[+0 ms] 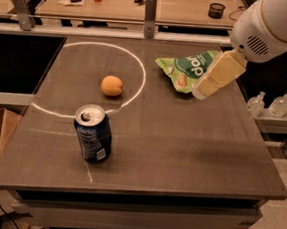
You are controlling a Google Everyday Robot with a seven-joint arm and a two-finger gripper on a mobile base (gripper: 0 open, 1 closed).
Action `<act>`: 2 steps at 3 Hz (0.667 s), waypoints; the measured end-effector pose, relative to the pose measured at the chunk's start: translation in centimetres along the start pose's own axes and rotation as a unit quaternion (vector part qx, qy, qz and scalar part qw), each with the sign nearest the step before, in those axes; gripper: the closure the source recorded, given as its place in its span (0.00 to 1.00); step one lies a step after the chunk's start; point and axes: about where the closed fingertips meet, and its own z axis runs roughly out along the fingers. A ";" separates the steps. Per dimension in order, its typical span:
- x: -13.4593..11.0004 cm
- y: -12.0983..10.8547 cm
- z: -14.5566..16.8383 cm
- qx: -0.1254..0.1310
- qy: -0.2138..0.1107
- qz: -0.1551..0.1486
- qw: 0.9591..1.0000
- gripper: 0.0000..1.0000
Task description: Pick orange
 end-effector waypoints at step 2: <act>-7.2 0.3 3.8 -0.010 -0.096 0.016 0.995 0.00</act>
Offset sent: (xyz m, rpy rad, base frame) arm 0.0566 0.1196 -0.0012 0.2898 -0.0920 0.1667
